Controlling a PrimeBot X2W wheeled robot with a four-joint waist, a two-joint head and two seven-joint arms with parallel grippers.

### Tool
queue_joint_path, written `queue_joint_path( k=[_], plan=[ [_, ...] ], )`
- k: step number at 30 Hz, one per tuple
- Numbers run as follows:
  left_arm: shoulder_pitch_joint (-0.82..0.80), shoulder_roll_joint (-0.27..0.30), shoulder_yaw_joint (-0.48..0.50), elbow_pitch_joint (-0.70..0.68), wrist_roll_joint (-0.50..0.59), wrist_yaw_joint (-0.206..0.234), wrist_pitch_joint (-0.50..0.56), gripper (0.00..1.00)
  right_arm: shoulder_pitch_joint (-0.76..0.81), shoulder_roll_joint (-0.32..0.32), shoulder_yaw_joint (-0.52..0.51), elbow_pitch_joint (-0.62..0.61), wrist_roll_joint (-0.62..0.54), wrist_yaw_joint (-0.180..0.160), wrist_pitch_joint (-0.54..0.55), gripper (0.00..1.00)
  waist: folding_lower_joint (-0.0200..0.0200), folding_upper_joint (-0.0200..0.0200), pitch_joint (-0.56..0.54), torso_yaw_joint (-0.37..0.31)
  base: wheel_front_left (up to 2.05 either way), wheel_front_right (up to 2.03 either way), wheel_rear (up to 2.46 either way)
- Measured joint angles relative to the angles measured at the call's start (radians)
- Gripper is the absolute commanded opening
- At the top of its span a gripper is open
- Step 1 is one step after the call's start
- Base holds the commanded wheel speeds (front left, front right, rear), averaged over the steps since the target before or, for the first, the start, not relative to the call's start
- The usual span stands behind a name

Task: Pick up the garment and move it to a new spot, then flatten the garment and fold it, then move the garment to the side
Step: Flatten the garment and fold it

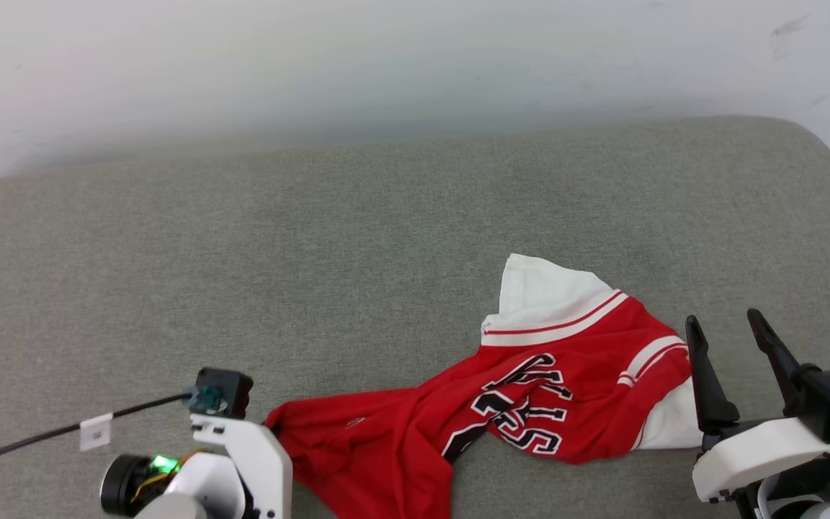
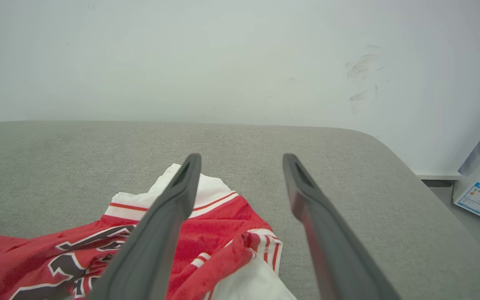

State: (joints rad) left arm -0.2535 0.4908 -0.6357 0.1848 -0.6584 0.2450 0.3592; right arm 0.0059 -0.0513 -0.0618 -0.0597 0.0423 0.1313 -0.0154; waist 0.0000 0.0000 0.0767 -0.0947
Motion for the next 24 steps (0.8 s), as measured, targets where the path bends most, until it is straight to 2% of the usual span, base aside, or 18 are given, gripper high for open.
queue_joint_path(
  k=[3,8,9,10,16,24],
  plan=[
    [0.095,0.013,0.035,-0.029,-0.048,0.041,-0.012,0.00,0.010,0.000,0.001,-0.007,-0.004,0.000,0.008,1.00,0.0000,0.0000,-0.016,0.013,0.00,0.00,0.00],
    [0.242,0.016,0.061,-0.071,-0.118,0.072,-0.023,0.00,0.026,0.000,-0.003,-0.022,-0.008,0.000,0.021,1.00,0.0000,0.0000,-0.040,0.028,0.00,0.00,0.00],
    [0.259,0.013,0.065,-0.078,-0.122,0.077,-0.039,0.33,0.031,0.000,-0.003,-0.026,-0.008,0.000,0.022,1.00,0.0000,0.0000,-0.044,0.030,0.00,0.00,0.00],
    [0.268,0.009,0.067,-0.087,-0.120,0.081,-0.053,1.00,0.036,0.000,-0.003,-0.031,-0.008,0.000,0.025,1.00,0.0000,0.0000,-0.048,0.031,0.00,0.00,0.00],
    [0.219,-0.012,0.079,-0.131,-0.056,0.081,-0.179,1.00,0.054,0.000,-0.001,-0.049,-0.008,0.000,0.043,1.00,0.0000,0.0000,-0.072,0.032,0.00,0.00,0.00],
    [-0.011,-0.081,0.051,-0.131,0.029,0.017,-0.261,1.00,0.053,0.000,0.009,-0.069,-0.008,0.000,0.055,1.00,0.0000,0.0000,-0.049,0.001,0.00,0.00,0.00]
  ],
)
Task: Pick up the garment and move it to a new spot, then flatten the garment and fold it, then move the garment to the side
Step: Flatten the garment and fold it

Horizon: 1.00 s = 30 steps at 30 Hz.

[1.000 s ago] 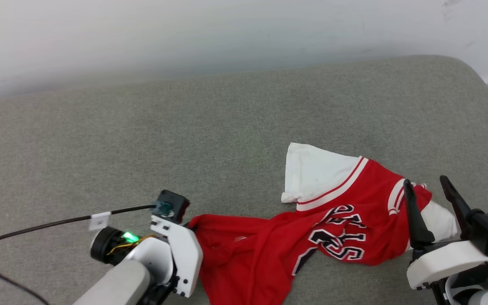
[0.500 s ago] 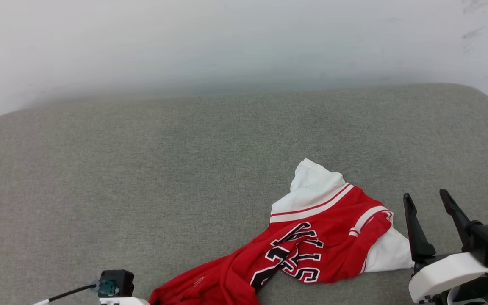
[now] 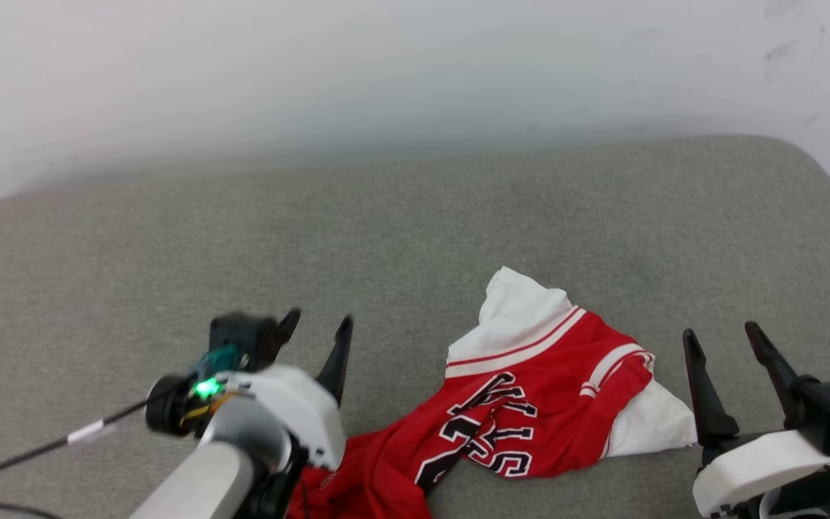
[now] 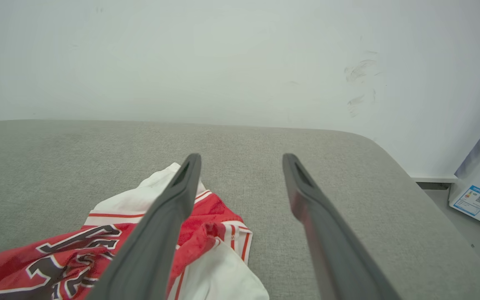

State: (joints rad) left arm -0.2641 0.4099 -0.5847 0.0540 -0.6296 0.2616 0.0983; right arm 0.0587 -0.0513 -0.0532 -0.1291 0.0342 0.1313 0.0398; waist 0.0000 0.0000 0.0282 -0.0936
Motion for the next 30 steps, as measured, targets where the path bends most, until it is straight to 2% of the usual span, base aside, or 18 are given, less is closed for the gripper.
queue_joint_path(
  k=[5,8,14,19,23,25,26,30],
  plan=[
    [-0.159,-0.071,-0.032,0.085,0.014,-0.057,0.006,1.00,-0.037,0.000,0.002,-0.006,0.009,0.000,-0.010,1.00,0.0001,0.0000,0.057,-0.027,0.00,0.00,0.00],
    [-0.240,-0.107,-0.068,0.151,0.014,-0.103,0.044,1.00,-0.056,0.000,0.002,-0.003,0.019,0.000,-0.018,1.00,0.0000,0.0000,0.096,-0.047,0.00,0.00,0.00],
    [-0.340,-0.162,-0.145,0.308,-0.024,-0.200,0.203,1.00,-0.083,0.000,0.001,0.012,0.027,0.000,-0.032,1.00,0.0001,0.0000,0.170,-0.081,0.00,0.00,0.00],
    [-0.400,-0.177,-0.195,0.428,-0.038,-0.249,0.333,1.00,-0.102,0.000,0.004,0.031,0.036,0.000,-0.040,1.00,0.0001,0.0000,0.218,-0.102,0.00,0.00,0.00],
    [-0.446,-0.190,-0.225,0.499,-0.044,-0.271,0.421,1.00,-0.109,0.000,0.006,0.046,0.039,0.000,-0.045,1.00,0.0001,0.0000,0.237,-0.114,0.00,0.00,0.00],
    [-0.459,-0.200,-0.231,0.521,-0.048,-0.277,0.442,0.37,-0.111,0.000,0.006,0.053,0.044,0.000,-0.045,1.00,0.0001,0.0000,0.239,-0.117,0.00,0.00,0.00],
    [-0.465,-0.202,-0.235,0.529,-0.048,-0.278,0.448,0.00,-0.112,0.000,0.006,0.056,0.045,0.000,-0.046,1.00,0.0001,0.0000,0.239,-0.118,0.00,0.00,0.00],
    [-0.468,-0.213,-0.245,0.550,-0.035,-0.278,0.413,0.00,-0.115,0.000,0.005,0.065,0.048,0.000,-0.047,1.00,0.0001,0.0000,0.230,-0.115,0.00,0.00,0.00]
  ],
)
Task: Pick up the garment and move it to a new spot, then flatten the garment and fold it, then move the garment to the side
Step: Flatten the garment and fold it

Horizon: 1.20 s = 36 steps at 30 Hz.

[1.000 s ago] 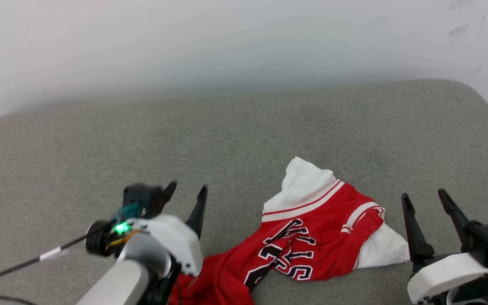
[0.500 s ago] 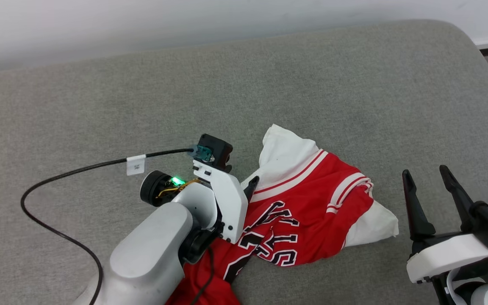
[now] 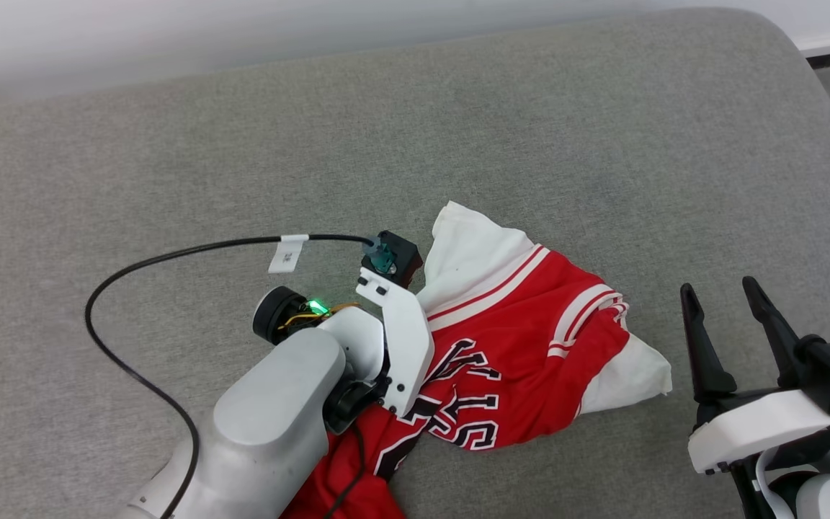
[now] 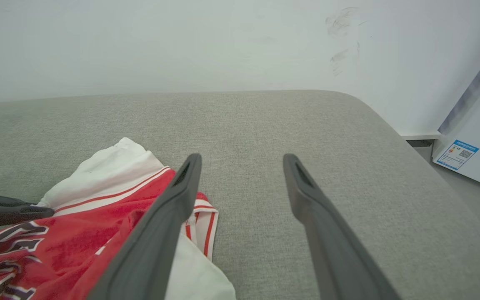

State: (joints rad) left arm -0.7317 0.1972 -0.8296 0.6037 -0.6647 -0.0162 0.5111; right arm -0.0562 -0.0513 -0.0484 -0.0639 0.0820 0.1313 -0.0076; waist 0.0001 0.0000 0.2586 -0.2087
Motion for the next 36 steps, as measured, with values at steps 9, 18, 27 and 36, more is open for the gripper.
queue_joint_path(
  k=[9,18,27,36],
  plan=[
    [0.031,0.068,0.041,-0.095,0.066,0.092,-0.209,0.00,0.019,0.000,-0.018,0.003,0.002,0.000,0.017,1.00,-0.0001,0.0000,-0.048,0.050,0.00,0.00,0.00],
    [0.303,0.250,0.135,-0.343,0.021,0.259,-0.240,0.00,0.052,0.000,-0.042,-0.005,0.001,0.000,0.040,1.00,-0.0001,0.0000,-0.117,0.108,0.00,0.00,0.00],
    [0.607,0.294,0.196,-0.483,-0.103,0.378,-0.231,0.98,0.080,0.000,-0.065,-0.007,0.001,0.000,0.061,1.00,-0.0001,0.0000,-0.153,0.133,0.00,0.00,0.00],
    [0.625,0.272,0.250,-0.531,-0.067,0.382,-0.433,1.00,0.099,0.000,-0.067,-0.011,-0.015,0.000,0.085,1.00,-0.0001,0.0000,-0.213,0.127,0.00,0.00,0.00]
  ],
)
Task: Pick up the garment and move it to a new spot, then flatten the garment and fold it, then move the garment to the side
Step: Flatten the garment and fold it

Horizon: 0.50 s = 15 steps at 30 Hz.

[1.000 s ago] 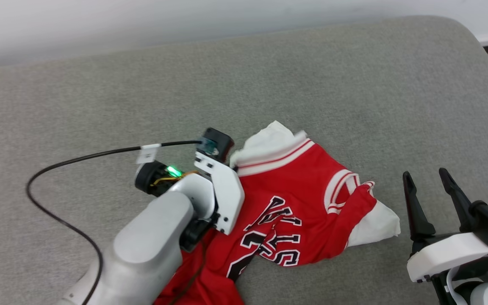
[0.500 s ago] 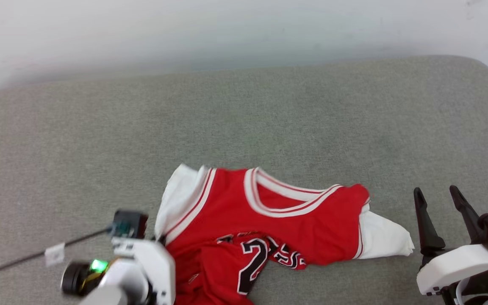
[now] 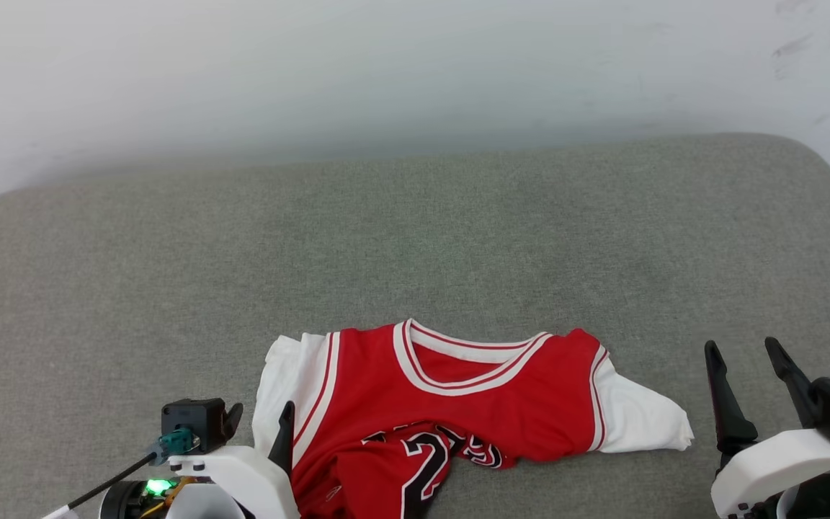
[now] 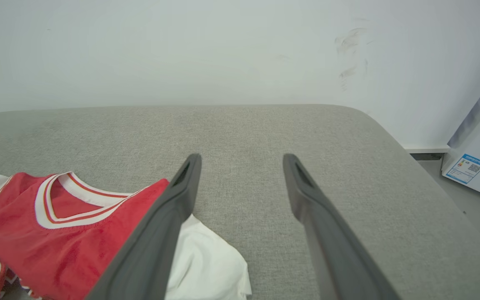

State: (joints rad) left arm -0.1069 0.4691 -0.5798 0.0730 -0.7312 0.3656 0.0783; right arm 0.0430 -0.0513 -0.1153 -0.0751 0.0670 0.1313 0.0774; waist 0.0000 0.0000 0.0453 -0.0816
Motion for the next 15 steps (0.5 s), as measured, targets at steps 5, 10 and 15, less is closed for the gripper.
queue_joint_path(
  k=[5,10,15],
  plan=[
    [-0.001,-0.005,0.025,-0.018,0.052,-0.003,-0.154,1.00,0.023,0.000,0.006,0.000,-0.008,0.000,0.015,1.00,-0.0001,0.0000,-0.041,-0.007,0.00,0.00,0.00],
    [-0.003,-0.024,0.056,-0.033,0.072,-0.001,-0.272,1.00,0.029,-0.005,0.023,0.005,-0.002,0.000,0.049,1.00,0.0000,0.0000,-0.050,-0.011,0.00,0.00,0.00],
    [-0.012,-0.037,0.075,-0.050,0.095,0.006,-0.311,1.00,0.034,-0.039,0.029,0.041,0.047,0.000,0.123,1.00,-0.0001,0.0000,-0.044,0.000,0.00,0.00,0.00]
  ],
)
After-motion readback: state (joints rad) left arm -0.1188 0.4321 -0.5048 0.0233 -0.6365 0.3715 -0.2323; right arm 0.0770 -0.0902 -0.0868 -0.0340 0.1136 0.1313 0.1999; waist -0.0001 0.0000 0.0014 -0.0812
